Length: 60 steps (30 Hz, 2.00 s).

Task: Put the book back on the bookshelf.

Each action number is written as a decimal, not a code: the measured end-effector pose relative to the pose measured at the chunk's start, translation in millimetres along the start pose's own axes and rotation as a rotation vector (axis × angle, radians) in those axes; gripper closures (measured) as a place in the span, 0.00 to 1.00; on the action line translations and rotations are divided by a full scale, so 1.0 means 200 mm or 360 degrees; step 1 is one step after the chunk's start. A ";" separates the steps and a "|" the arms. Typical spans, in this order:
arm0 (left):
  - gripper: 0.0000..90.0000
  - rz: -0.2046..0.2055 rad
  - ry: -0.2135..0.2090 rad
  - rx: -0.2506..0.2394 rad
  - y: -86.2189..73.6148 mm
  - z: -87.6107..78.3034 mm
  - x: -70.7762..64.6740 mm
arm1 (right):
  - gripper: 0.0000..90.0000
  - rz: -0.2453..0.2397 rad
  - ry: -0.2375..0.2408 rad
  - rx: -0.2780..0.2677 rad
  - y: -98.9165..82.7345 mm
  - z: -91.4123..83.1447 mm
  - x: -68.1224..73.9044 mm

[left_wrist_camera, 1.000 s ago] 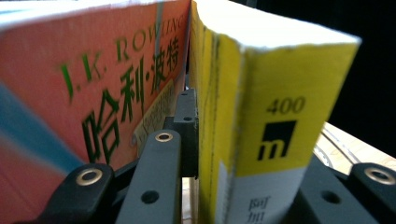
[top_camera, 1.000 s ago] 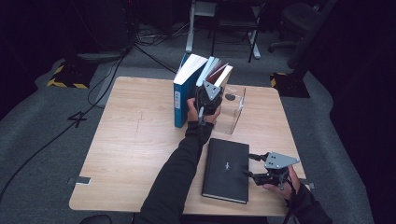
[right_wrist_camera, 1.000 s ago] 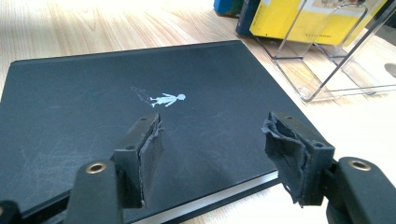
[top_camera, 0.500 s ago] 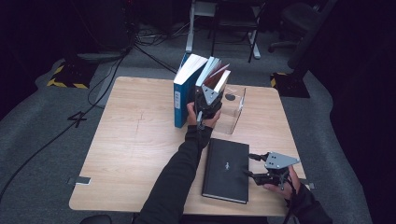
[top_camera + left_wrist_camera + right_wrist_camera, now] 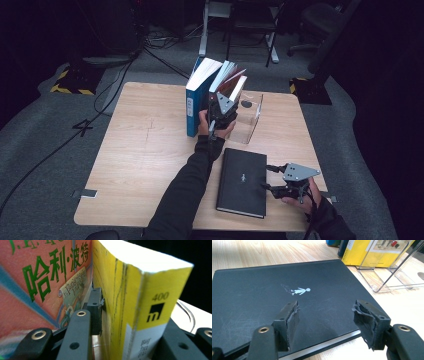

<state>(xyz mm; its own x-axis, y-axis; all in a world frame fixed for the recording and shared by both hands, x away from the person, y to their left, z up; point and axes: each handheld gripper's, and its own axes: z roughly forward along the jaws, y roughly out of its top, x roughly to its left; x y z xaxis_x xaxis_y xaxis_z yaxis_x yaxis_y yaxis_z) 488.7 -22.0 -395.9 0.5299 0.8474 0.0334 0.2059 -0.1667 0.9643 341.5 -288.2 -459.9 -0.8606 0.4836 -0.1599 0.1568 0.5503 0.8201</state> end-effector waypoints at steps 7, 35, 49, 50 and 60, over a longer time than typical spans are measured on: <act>0.72 0.0036 -0.0032 0.0032 0.01 -0.01 0.00 | 0.41 0.0003 -0.0004 0.0007 0.00 0.00 0.00; 0.72 0.0142 -0.0255 0.0291 -0.24 -0.16 0.10 | 0.41 -0.0012 0.0022 0.0056 -0.02 0.03 0.01; 0.78 0.0059 -0.0196 0.0293 -0.24 -0.09 0.10 | 0.41 -0.0013 0.0017 0.0053 -0.02 0.03 0.00; 0.78 0.0064 -0.0188 0.0293 -0.24 -0.09 0.10 | 0.41 -0.0013 0.0018 0.0055 -0.02 0.03 0.00; 0.75 0.0089 -0.0193 0.0302 -0.24 -0.09 0.08 | 0.41 -0.0003 0.0010 0.0054 -0.02 0.03 0.00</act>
<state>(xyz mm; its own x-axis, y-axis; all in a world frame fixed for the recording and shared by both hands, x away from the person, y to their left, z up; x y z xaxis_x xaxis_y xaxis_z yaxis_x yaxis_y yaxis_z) 473.8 8.9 -436.9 0.6376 0.7692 0.0425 0.3181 -0.3131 0.8949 343.5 -286.6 -465.8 -0.8639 0.4783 -0.1579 0.1714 0.5739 0.8008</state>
